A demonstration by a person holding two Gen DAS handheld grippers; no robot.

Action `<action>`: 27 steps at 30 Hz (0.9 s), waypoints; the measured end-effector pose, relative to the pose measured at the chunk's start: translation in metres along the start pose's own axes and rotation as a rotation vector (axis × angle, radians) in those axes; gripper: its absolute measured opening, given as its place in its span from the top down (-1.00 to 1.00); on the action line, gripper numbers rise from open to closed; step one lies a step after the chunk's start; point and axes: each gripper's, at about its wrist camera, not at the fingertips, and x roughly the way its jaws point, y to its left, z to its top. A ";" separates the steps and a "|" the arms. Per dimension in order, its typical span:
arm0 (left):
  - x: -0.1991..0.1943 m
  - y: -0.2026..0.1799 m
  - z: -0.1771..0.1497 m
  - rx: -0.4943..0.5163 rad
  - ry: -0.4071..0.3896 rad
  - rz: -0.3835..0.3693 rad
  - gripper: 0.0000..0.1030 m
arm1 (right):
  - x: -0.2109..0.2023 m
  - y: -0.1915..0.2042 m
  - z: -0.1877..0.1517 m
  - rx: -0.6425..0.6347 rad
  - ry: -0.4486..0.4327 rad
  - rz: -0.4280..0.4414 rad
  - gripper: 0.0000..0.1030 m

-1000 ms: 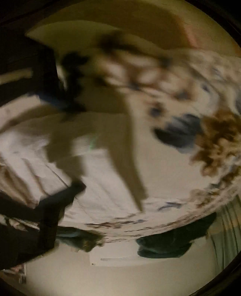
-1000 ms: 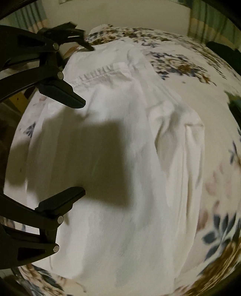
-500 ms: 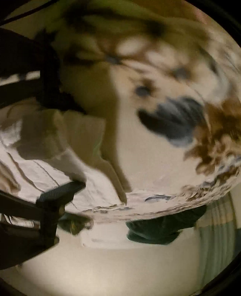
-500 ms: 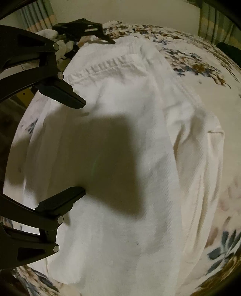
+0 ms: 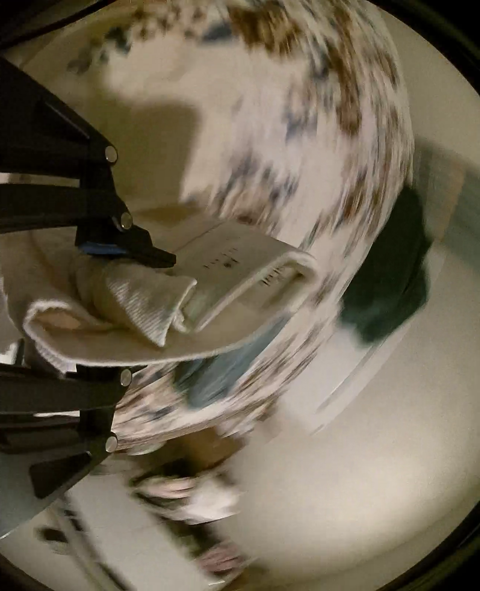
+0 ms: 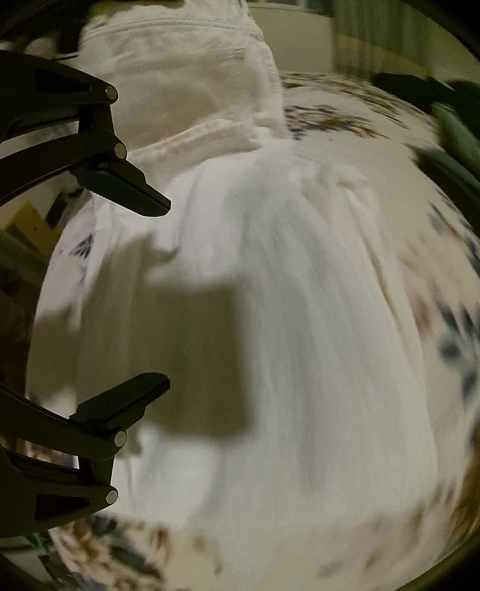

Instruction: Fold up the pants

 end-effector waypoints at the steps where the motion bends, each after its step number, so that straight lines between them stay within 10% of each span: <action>1: 0.012 -0.017 -0.011 0.034 0.038 -0.014 0.40 | -0.011 -0.013 0.000 0.023 -0.016 -0.003 -0.72; 10: 0.147 -0.107 -0.141 0.344 0.401 0.119 0.29 | -0.086 -0.113 0.008 0.128 -0.099 -0.075 -0.72; 12: 0.142 -0.115 -0.139 0.334 0.433 0.103 -0.06 | -0.098 -0.122 0.012 0.127 -0.118 -0.046 -0.72; 14: 0.125 -0.119 -0.133 0.279 0.435 0.037 -1.00 | -0.107 -0.127 0.018 0.126 -0.130 0.028 -0.72; 19: 0.081 -0.091 -0.112 0.146 0.469 -0.007 -1.00 | -0.098 -0.105 0.037 0.058 -0.087 0.181 -0.72; 27: 0.049 0.017 -0.059 0.042 0.381 0.334 -1.00 | -0.009 -0.044 0.074 -0.056 0.046 0.188 -0.66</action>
